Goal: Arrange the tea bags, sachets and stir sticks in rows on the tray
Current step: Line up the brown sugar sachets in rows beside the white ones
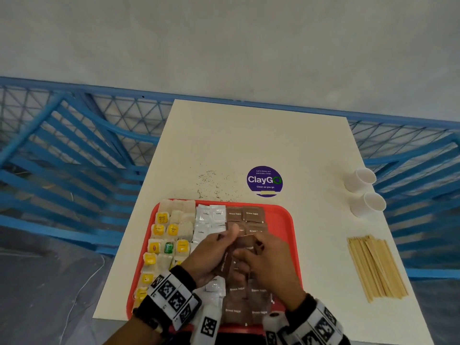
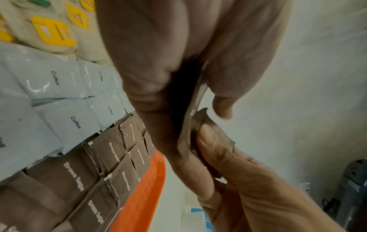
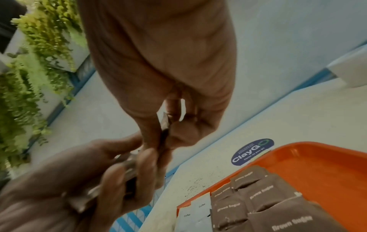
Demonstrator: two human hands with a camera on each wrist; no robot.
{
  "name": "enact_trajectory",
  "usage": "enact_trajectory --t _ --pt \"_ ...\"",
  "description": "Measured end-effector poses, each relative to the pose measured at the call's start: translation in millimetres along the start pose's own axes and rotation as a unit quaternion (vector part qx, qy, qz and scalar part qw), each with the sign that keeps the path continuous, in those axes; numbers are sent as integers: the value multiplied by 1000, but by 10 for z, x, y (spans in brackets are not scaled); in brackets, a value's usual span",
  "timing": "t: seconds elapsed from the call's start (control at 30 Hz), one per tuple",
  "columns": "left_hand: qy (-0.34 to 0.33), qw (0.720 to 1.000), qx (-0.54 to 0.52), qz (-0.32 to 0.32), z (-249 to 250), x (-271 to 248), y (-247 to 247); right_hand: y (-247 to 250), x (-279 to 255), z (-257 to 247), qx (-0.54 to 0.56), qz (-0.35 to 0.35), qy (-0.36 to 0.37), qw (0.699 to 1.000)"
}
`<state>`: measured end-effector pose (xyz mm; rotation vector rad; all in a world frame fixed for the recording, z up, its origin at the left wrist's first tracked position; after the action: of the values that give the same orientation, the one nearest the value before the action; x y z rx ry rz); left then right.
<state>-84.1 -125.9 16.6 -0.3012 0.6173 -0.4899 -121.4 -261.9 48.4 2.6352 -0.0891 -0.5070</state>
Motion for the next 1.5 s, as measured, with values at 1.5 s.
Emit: enact_trajectory --t 1.5 --pt "48 982 -142 114 -240 -243 672 -289 210 1106 94 -30 -264 960"
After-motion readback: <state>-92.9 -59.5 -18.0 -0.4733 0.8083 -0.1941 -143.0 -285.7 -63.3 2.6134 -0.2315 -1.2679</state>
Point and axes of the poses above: each hand's wrist, its own x-axis towards the middle knuckle, its own y-axis out of the back of the hand, z = x × y, the point moved 3 cm from there along x, towards the middle knuckle, and after that the axes turned 8 degrees about -y, right-handed, at the moved point
